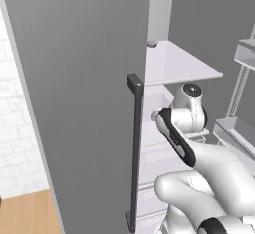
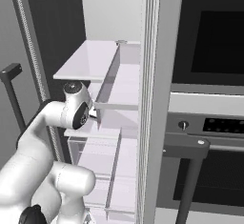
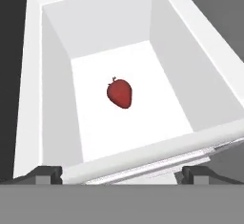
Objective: Take the strawberry from the fridge and place it on top of the pancake, located on the dining counter.
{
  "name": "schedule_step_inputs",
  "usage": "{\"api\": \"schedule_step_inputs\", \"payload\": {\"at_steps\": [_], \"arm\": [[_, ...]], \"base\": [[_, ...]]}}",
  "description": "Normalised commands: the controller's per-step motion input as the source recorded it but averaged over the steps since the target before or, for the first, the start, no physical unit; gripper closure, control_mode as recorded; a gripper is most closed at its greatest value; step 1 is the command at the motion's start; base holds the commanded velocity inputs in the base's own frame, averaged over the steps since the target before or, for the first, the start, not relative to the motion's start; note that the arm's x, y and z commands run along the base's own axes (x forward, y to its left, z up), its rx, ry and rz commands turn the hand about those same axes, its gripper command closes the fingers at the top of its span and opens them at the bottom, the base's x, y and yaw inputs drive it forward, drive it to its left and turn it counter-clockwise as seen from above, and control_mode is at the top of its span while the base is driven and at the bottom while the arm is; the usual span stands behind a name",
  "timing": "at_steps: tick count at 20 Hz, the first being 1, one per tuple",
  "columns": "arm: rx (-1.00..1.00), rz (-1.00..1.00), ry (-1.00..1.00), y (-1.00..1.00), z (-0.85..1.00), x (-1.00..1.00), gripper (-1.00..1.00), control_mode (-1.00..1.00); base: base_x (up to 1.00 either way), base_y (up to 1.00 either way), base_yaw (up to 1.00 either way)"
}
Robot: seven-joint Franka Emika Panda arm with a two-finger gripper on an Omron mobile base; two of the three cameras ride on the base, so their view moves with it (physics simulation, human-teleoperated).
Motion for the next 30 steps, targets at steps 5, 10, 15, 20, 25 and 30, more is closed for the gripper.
{"api": "schedule_step_inputs", "payload": {"at_steps": [5, 10, 15, 20, 25, 30], "arm": [[-0.01, 0.15, -0.13, -0.02, -0.75, 0.32, -1.00, -1.00], [0.00, 0.06, -0.03, 0.00, -0.21, 0.22, -1.00, -1.00], [0.00, 0.00, 0.10, -0.02, 0.00, 0.29, -1.00, -1.00], [0.00, 0.00, 0.03, -0.15, 0.00, 0.23, -1.00, -1.00], [0.00, 0.01, -0.02, -0.03, -0.06, 0.21, -1.00, -1.00], [0.00, 0.00, -0.02, 0.04, -0.13, 0.06, -1.00, -1.00]], "base": [[0.00, 0.00, 0.00], [0.00, 0.00, 0.00], [0.00, 0.00, 0.00], [0.00, 0.00, 0.00], [0.00, 0.00, 0.00], [0.00, 0.00, 0.00]]}}
